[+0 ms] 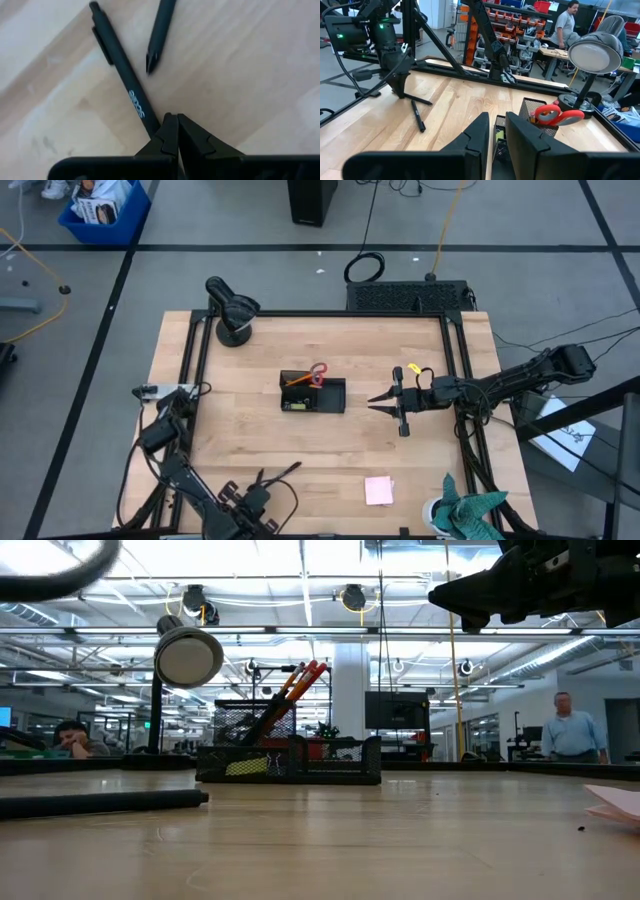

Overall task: Pick and place office supplies into organizer
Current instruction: Put the black pen into the black desk organizer

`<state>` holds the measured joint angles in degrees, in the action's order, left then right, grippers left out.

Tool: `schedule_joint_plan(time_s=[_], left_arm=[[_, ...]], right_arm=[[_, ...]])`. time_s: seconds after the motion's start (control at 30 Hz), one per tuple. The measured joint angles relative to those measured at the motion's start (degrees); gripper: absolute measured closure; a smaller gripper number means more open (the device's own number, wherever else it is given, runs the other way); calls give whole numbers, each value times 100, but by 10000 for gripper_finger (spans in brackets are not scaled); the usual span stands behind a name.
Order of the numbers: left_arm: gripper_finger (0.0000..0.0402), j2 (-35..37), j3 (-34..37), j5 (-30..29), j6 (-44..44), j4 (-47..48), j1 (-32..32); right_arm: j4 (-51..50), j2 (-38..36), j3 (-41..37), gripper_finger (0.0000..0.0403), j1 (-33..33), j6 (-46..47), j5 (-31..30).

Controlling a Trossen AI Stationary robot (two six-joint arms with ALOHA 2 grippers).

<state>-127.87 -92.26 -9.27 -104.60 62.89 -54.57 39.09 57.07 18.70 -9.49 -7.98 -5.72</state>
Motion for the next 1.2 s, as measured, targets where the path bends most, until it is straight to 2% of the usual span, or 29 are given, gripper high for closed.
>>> schedule_joint_plan(time_s=[0.17,0.83,1.07,1.13,1.2], left_arm=[[392,0,-17,312,-176,6,-87],[392,0,-28,769,-1106,731,-396],[392,93,-26,249,-368,424,-267],[392,136,-138,278,-143,424,-115],[392,161,-331,65,164,391,48]], right_arm=[[0,-1,0,344,0,-14,0],[4,0,0,344,0,-16,0],[4,-1,0,344,-1,-18,0],[4,-1,0,344,1,-17,-3],[12,-1,0,344,5,-18,-14]])
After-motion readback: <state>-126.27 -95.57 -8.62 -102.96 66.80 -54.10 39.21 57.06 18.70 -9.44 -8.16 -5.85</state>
